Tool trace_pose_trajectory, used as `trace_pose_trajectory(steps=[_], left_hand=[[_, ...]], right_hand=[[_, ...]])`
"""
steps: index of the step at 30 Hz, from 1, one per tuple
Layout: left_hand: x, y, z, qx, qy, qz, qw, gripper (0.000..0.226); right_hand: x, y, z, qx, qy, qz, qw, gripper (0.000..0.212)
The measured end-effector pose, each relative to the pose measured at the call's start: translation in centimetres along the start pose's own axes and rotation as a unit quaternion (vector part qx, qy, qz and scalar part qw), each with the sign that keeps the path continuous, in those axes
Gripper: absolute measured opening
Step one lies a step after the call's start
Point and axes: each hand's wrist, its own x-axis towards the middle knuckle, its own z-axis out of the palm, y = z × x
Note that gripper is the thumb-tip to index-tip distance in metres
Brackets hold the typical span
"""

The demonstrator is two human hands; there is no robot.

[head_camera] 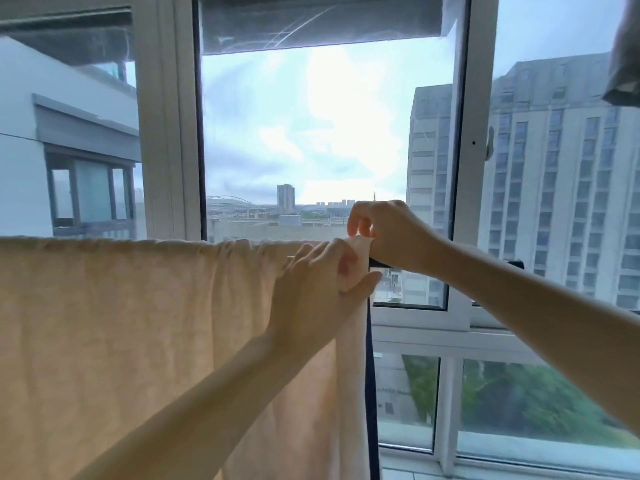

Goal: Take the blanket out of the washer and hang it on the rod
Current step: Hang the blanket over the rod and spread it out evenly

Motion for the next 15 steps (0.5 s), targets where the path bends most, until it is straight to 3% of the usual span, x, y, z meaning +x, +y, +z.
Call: trace_pose_trajectory(steps=[4,8,12,15], left_hand=[[-0.1,0.6,0.9,0.002,-0.007,-0.064,0.998,0.024],[0.8,0.5,0.0,-0.089,-0.006,-0.119,0.989,0.014],[1.9,0.6,-1.2,-0.222,-0.039,-0.271,0.936,0.015],[2.3,0.8,-1.3,-0.263,-0.071,-0.327,0.905,0.013]], right_hand=[[-0.2,-0.3,-0.4,0.031,-0.016,0.003,0.999,0.011],[-0.4,0.4,-1.3,0.051,-0.022,0.012,0.998,0.017],[0.0,1.5,-2.1,0.082,-0.054,0.043,0.994,0.017],[0.3,2.0,-2.2,0.147,-0.086,0.069,0.983,0.015]])
